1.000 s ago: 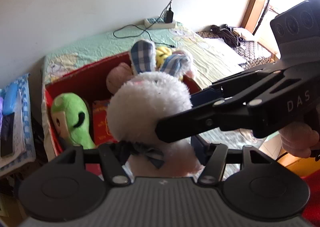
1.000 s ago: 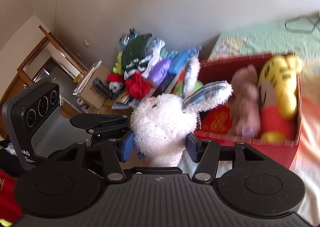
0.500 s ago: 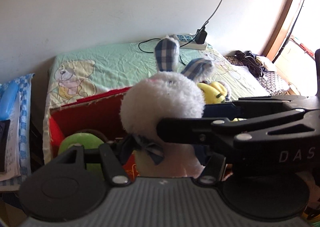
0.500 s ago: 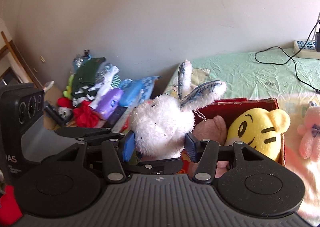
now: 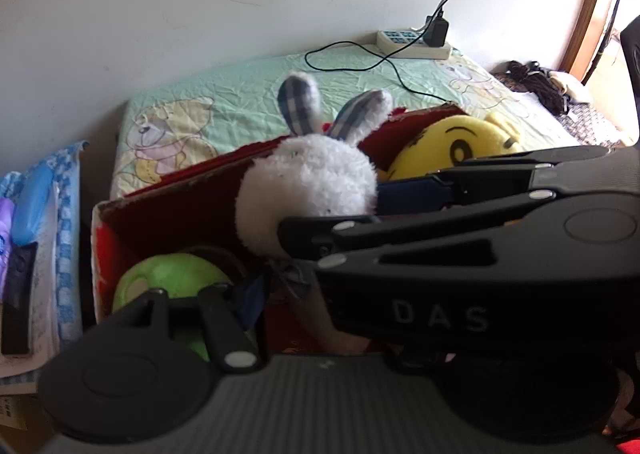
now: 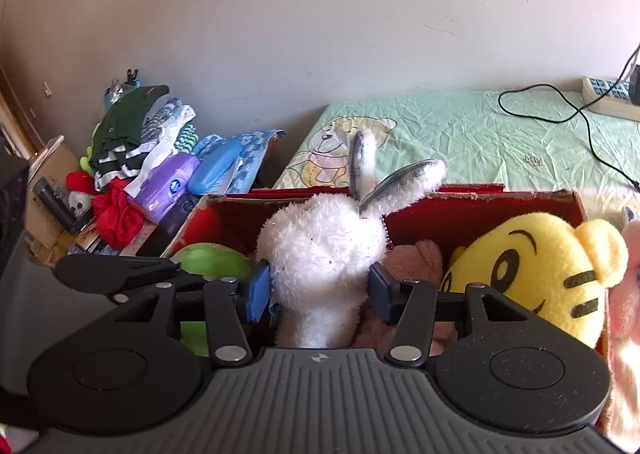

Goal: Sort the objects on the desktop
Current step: 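Lower the rabbit plush into the box beside the tiger plush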

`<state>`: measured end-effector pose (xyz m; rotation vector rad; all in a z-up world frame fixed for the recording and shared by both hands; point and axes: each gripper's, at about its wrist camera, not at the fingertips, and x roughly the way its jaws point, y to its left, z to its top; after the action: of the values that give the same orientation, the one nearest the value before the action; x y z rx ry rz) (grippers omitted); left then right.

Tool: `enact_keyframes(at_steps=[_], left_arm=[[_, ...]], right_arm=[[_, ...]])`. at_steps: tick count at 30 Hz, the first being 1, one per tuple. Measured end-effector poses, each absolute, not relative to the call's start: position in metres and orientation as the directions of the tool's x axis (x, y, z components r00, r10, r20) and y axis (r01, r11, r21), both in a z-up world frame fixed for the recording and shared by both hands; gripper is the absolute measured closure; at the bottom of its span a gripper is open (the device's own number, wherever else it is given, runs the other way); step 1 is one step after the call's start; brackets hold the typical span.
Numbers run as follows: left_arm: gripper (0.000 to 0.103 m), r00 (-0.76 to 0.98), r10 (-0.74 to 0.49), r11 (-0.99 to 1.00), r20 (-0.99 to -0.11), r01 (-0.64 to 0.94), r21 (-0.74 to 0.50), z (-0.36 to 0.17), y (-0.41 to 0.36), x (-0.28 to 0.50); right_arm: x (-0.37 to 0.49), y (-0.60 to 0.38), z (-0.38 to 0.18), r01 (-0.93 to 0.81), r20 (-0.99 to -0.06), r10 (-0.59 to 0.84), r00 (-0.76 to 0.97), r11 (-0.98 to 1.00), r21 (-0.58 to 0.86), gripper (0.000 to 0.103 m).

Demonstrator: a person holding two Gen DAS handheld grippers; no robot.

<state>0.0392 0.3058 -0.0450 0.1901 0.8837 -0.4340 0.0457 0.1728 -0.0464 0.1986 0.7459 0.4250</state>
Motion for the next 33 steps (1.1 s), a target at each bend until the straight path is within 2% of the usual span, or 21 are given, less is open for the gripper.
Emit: enact_keyframes(at_steps=[4, 7, 11, 14, 15, 24, 29, 33], left_arm=[[0.038, 0.573, -0.246, 0.898, -0.782, 0.438, 0.038, -0.049, 0.301, 0.040], [0.036, 0.583, -0.216, 0.883, -0.783, 0.460, 0.099, -0.053, 0.294, 0.036], [0.034, 0.582, -0.216, 0.853, -0.784, 0.503, 0.138, -0.058, 0.288, 0.024], [0.034, 0.578, -0.222, 0.852, -0.786, 0.507, 0.132, -0.057, 0.291, 0.020], [0.034, 0.574, -0.230, 0.855, -0.786, 0.505, 0.119, -0.056, 0.292, 0.021], [0.033, 0.548, -0.274, 0.857, -0.790, 0.512, 0.058, -0.051, 0.298, 0.027], [0.032, 0.523, -0.315, 0.846, -0.792, 0.532, 0.015, -0.044, 0.305, 0.019], [0.032, 0.514, -0.288, 0.852, -0.808, 0.523, 0.029, -0.053, 0.302, 0.026]], right_arm=[[0.048, 0.169, -0.051, -0.295, -0.615, 0.453, 0.646, 0.891, 0.346, 0.041], [0.049, 0.165, -0.055, -0.287, -0.641, 0.476, 0.602, 0.878, 0.382, 0.042], [0.044, 0.157, -0.053, -0.269, -0.620, 0.498, 0.606, 0.862, 0.429, 0.043], [0.041, 0.147, -0.048, -0.239, -0.582, 0.520, 0.626, 0.838, 0.491, 0.044], [0.043, 0.145, -0.048, -0.229, -0.576, 0.530, 0.622, 0.827, 0.514, 0.053], [0.051, 0.141, -0.050, -0.208, -0.569, 0.631, 0.528, 0.745, 0.634, 0.065], [0.045, 0.136, -0.047, -0.200, -0.592, 0.646, 0.481, 0.739, 0.643, 0.065], [0.054, 0.140, -0.058, -0.160, -0.613, 0.629, 0.478, 0.749, 0.644, 0.065]])
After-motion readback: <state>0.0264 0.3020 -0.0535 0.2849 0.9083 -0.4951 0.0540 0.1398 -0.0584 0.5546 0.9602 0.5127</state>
